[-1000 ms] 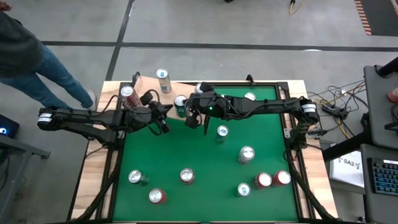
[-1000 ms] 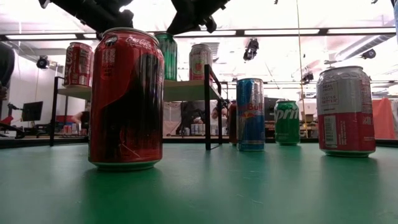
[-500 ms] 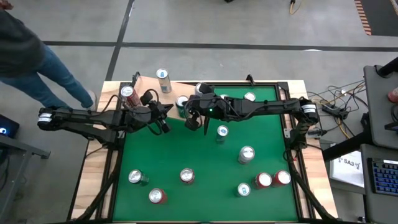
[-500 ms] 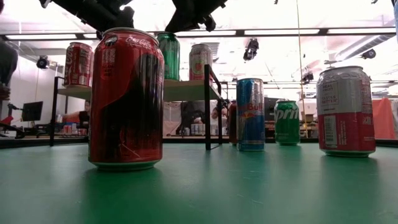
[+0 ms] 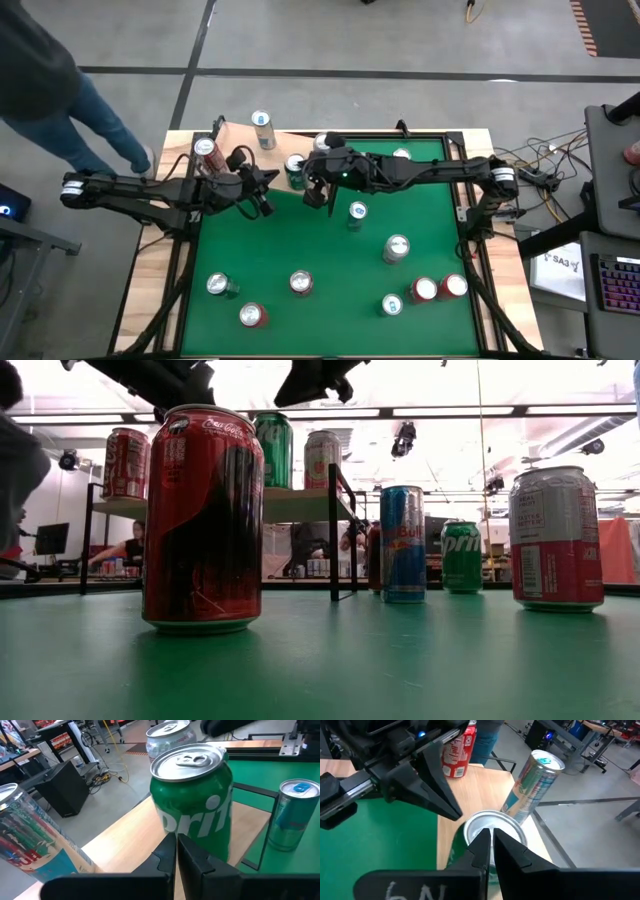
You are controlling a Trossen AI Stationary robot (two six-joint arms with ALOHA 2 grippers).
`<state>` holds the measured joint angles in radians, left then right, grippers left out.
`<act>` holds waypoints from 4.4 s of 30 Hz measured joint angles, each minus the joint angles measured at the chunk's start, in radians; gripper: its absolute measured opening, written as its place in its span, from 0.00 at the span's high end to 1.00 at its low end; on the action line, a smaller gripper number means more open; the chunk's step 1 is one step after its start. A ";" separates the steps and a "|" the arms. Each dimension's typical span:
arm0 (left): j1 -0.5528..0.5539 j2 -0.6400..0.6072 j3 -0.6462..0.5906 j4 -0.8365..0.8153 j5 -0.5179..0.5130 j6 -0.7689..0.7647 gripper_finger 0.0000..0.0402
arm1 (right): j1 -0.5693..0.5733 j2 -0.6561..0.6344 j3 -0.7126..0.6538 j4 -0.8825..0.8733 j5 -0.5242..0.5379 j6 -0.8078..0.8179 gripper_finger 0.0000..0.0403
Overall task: Place canned beverage on shelf
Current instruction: Put the green soda can on the shelf
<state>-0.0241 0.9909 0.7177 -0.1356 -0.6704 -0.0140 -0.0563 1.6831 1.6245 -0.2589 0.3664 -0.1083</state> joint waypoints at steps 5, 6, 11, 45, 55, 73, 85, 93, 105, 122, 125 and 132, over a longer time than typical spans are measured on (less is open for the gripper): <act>-0.007 0.000 0.000 -0.004 0.029 0.000 1.00 | 0.000 -0.040 0.000 -0.093 0.000 0.016 0.97; -0.008 0.000 0.000 -0.005 0.048 -0.001 1.00 | 0.000 -0.043 0.000 -0.114 0.000 0.023 0.97; -0.009 0.004 -0.008 -0.007 0.209 -0.002 1.00 | 0.000 -0.045 -0.007 -0.167 -0.002 0.042 0.97; -0.008 0.115 -0.018 0.047 0.198 -0.044 1.00 | 0.009 0.007 -0.022 -0.109 0.104 0.010 0.97; -0.008 0.115 -0.018 0.047 0.161 -0.045 1.00 | 0.019 0.006 -0.022 -0.094 0.000 0.030 0.97; -0.008 0.115 -0.018 0.046 0.157 -0.048 1.00 | -0.011 0.005 -0.022 -0.094 0.001 0.004 0.97; -0.005 0.116 -0.018 0.152 0.152 -0.043 1.00 | 0.051 -0.073 -0.015 -0.222 0.000 0.048 0.97; 0.001 0.149 -0.018 0.178 0.050 -0.036 1.00 | 0.090 -0.112 -0.015 -0.300 0.001 0.085 0.97; 0.016 0.232 -0.018 0.282 0.048 -0.029 1.00 | 0.111 -0.115 -0.015 -0.334 0.001 0.112 0.97; 0.028 0.267 -0.018 0.338 -0.003 -0.024 1.00 | 0.111 -0.123 -0.015 -0.401 0.001 0.150 0.97; 0.029 0.267 -0.018 0.338 -0.003 -0.024 1.00 | 0.116 -0.126 -0.015 -0.425 0.001 0.153 0.97; 0.029 0.252 -0.018 0.336 -0.002 -0.020 1.00 | 0.148 -0.147 -0.015 -0.495 0.000 0.178 0.97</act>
<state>0.0048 1.2428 0.6994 0.2006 -0.6724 -0.0343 0.0914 1.5358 1.6096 -0.7538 0.3666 0.0693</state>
